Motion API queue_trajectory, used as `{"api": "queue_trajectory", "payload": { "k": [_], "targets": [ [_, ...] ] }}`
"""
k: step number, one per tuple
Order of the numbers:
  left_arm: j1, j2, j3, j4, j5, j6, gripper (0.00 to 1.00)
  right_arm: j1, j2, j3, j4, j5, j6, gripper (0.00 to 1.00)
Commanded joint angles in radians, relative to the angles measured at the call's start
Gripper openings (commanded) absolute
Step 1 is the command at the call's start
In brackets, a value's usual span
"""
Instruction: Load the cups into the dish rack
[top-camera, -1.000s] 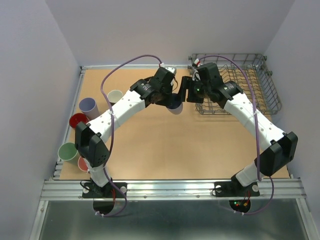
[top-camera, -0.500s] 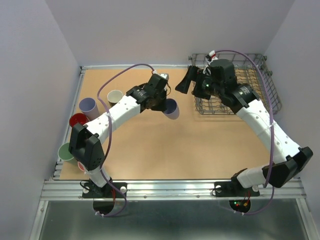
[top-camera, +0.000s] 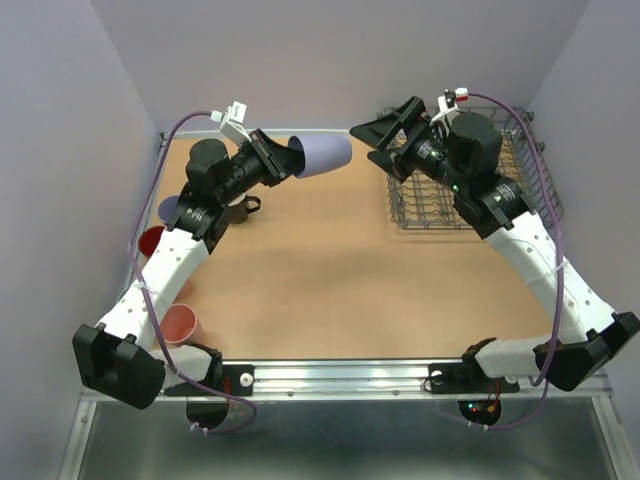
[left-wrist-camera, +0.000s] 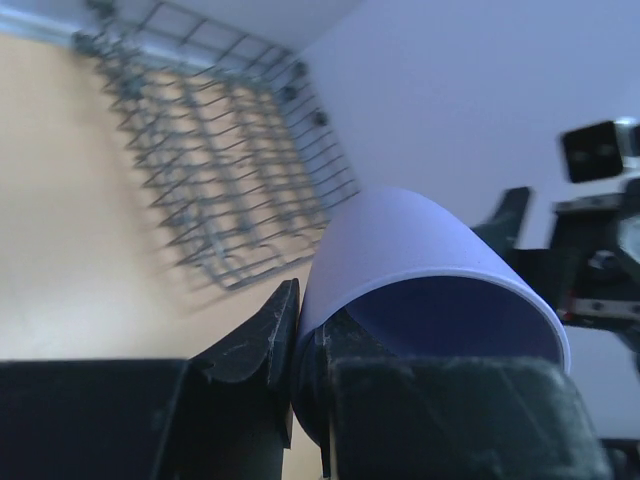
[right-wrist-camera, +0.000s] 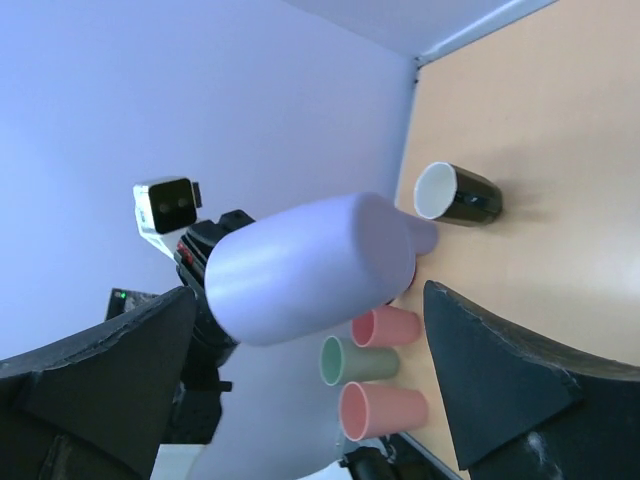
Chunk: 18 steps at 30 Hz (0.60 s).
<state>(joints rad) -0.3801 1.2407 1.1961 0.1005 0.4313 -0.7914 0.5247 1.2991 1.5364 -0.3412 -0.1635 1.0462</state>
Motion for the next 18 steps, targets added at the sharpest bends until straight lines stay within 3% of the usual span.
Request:
{"api": "queue_trajectory", "payload": {
  "k": [1,6,18],
  "targets": [
    [0.007,-0.029,-0.053,0.37,0.181,-0.181,0.0,-0.005,0.031,-0.036,0.166,-0.079,0.116,1.0],
    [0.007,-0.037,-0.047,0.37,0.17,-0.152,0.0,-0.005,0.037,-0.122,0.399,-0.151,0.271,1.0],
    [-0.002,-0.04,-0.069,0.427,0.063,-0.195,0.0,0.017,0.091,-0.127,0.649,-0.182,0.486,1.0]
  ]
}}
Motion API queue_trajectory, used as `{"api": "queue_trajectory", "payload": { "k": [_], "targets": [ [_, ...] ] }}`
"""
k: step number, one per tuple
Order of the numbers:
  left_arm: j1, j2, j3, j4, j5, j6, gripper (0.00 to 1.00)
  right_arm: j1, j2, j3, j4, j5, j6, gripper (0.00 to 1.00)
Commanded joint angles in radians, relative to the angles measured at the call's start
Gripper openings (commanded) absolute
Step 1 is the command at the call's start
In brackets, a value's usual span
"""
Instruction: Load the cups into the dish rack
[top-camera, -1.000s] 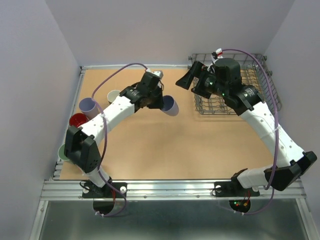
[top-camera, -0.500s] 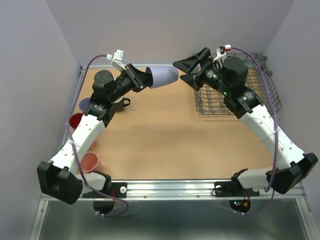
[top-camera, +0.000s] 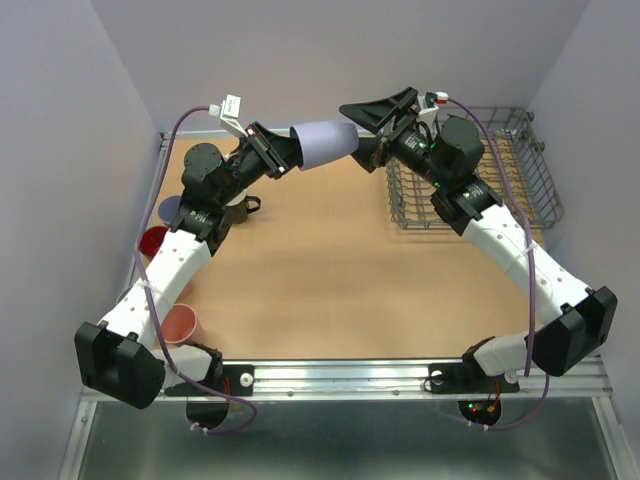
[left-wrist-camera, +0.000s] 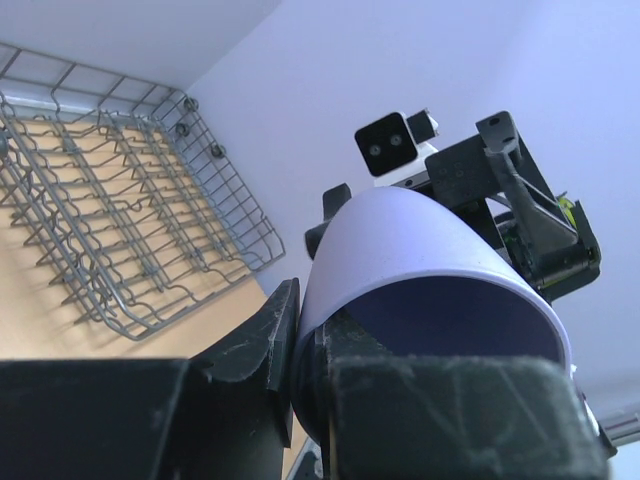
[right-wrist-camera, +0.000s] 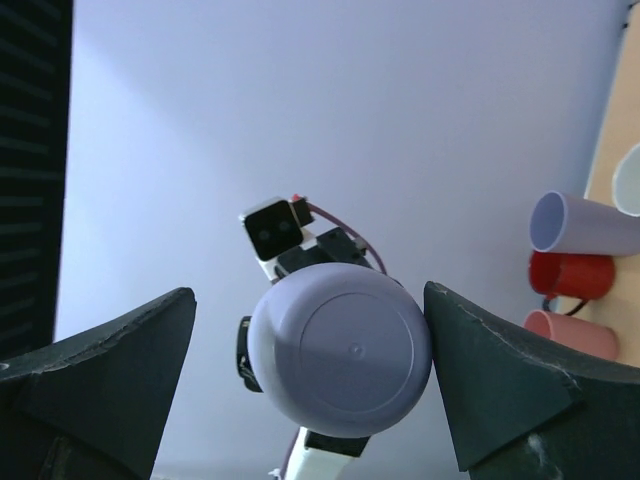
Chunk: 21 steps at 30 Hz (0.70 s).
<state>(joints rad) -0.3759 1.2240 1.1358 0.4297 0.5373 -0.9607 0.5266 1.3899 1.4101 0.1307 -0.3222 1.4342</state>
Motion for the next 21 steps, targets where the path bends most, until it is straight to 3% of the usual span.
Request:
{"api": "queue_trajectory", "payload": {
  "k": [1,4,14,21],
  "targets": [
    [-0.009,-0.023,-0.007,0.093,-0.043,-0.026,0.0,0.018,0.001,0.003,0.179,-0.021,0.106,1.0],
    [-0.021,-0.024,0.013,0.058,-0.152,-0.027,0.0,0.032,0.004,0.018,0.182,-0.009,0.118,1.0],
    [-0.103,0.034,0.099,-0.037,-0.28,0.02,0.0,0.07,0.034,0.041,0.176,0.012,0.108,0.99],
    [-0.127,0.016,0.084,-0.054,-0.33,0.03,0.0,0.072,0.029,0.04,0.176,0.044,0.081,0.73]
  ]
}}
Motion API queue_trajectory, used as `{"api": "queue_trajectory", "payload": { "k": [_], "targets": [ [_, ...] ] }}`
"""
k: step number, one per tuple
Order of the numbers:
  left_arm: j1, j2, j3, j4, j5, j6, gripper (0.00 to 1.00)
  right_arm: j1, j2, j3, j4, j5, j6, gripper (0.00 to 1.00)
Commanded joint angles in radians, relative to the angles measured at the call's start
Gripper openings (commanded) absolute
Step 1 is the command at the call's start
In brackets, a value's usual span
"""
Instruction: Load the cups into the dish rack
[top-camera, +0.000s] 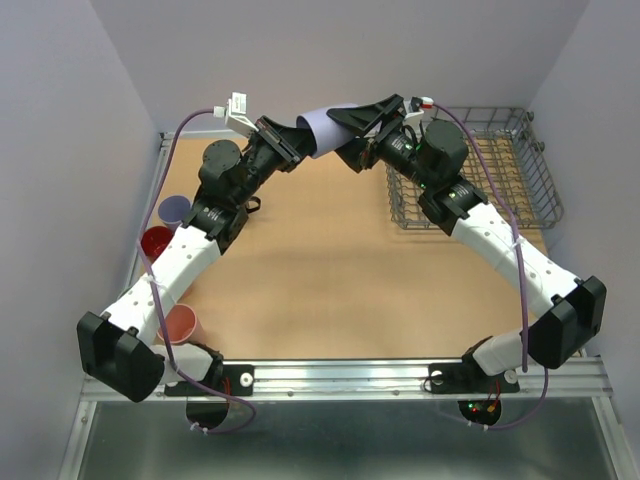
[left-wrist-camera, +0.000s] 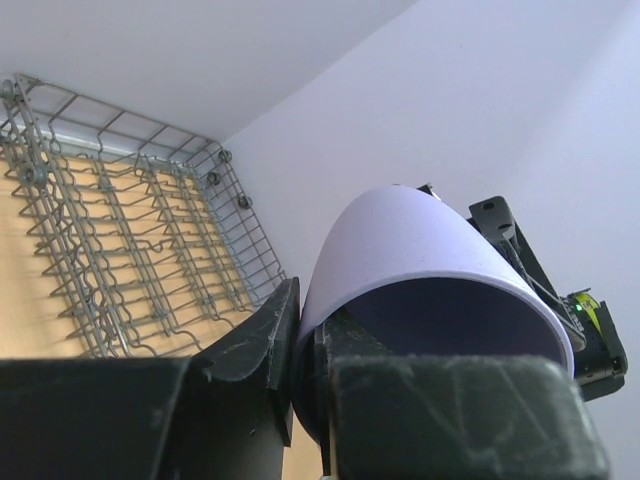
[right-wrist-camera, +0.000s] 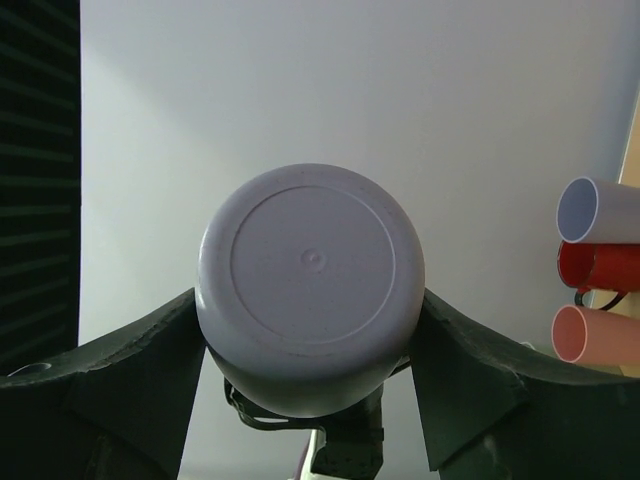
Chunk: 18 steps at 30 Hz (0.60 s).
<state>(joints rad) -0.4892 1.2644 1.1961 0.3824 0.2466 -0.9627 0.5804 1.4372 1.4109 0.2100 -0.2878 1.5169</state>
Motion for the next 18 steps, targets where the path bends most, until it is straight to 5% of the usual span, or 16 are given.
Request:
{"api": "queue_trajectory", "payload": {
  "k": [1,6,8,9,11,18],
  "targets": [
    [-0.014,-0.031,0.02,-0.008,-0.043,0.032,0.0,0.018,-0.02,0.036,0.097,0.021,-0.006,0.7],
    [-0.014,-0.025,0.031,-0.03,-0.003,0.056,0.0,0.018,-0.006,0.054,0.097,0.032,-0.027,0.34],
    [-0.014,-0.014,0.052,-0.062,0.016,0.081,0.16,0.013,0.011,0.074,0.095,0.024,-0.043,0.21],
    [-0.014,-0.011,0.063,-0.079,0.017,0.094,0.36,0.01,0.014,0.077,0.094,0.019,-0.052,0.16],
    [-0.014,-0.013,0.101,-0.163,0.0,0.146,0.52,-0.013,0.014,0.074,0.092,0.013,-0.057,0.06],
    [0.014,-0.08,0.089,-0.345,-0.064,0.246,0.72,-0.184,-0.012,0.046,0.042,-0.022,-0.087,0.0]
  ]
}}
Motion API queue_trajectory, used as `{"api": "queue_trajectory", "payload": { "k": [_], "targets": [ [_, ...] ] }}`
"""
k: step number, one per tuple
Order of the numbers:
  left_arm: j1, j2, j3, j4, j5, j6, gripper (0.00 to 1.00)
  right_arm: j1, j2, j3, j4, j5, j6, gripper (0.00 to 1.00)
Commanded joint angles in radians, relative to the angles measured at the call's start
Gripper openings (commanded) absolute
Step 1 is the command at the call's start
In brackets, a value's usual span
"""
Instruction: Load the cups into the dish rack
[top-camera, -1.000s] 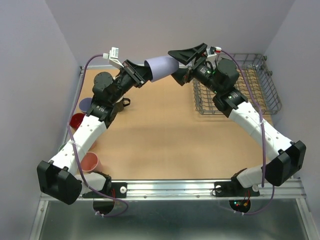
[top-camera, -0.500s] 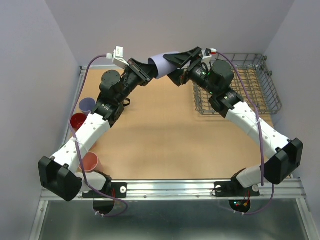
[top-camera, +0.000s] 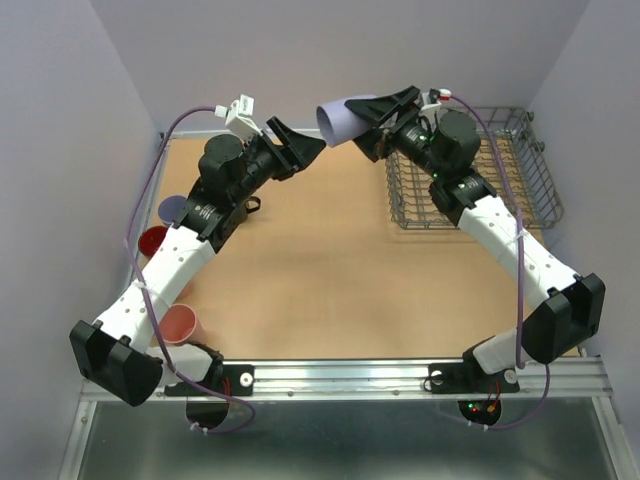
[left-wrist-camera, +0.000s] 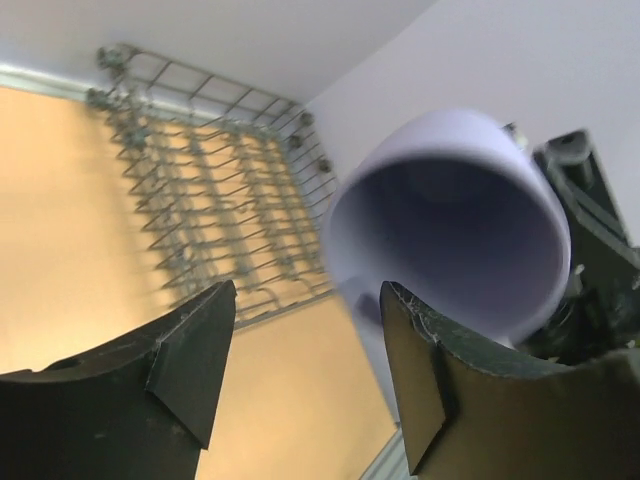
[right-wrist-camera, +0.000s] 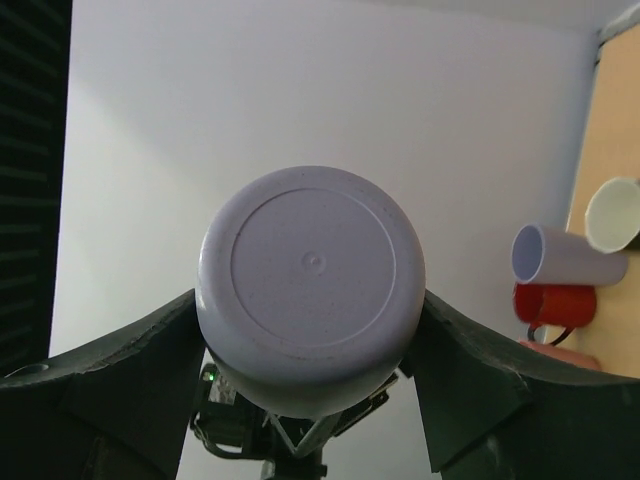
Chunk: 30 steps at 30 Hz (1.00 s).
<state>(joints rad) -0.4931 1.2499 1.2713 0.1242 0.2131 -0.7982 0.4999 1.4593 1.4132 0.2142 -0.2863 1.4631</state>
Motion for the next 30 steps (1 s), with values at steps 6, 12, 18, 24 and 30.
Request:
{"api": "queue_trajectory", "payload": {
  "k": [6,12,18,24,30],
  "targets": [
    [0.028,-0.112,-0.016,-0.187,-0.067,0.145,0.77,-0.214,-0.01,0.104,-0.053,-0.066,-0.145,0.0],
    [0.03,-0.156,-0.049,-0.261,-0.084,0.177,0.78,-0.391,0.074,0.243,-0.273,-0.047,-0.45,0.0],
    [0.03,-0.202,-0.118,-0.294,-0.092,0.186,0.78,-0.495,0.217,0.4,-0.441,0.166,-0.725,0.0],
    [0.03,-0.242,-0.168,-0.325,-0.095,0.22,0.78,-0.527,0.374,0.547,-0.49,0.478,-0.983,0.0],
    [0.03,-0.248,-0.196,-0.344,-0.072,0.217,0.78,-0.578,0.591,0.69,-0.49,0.567,-1.055,0.0]
  ]
}}
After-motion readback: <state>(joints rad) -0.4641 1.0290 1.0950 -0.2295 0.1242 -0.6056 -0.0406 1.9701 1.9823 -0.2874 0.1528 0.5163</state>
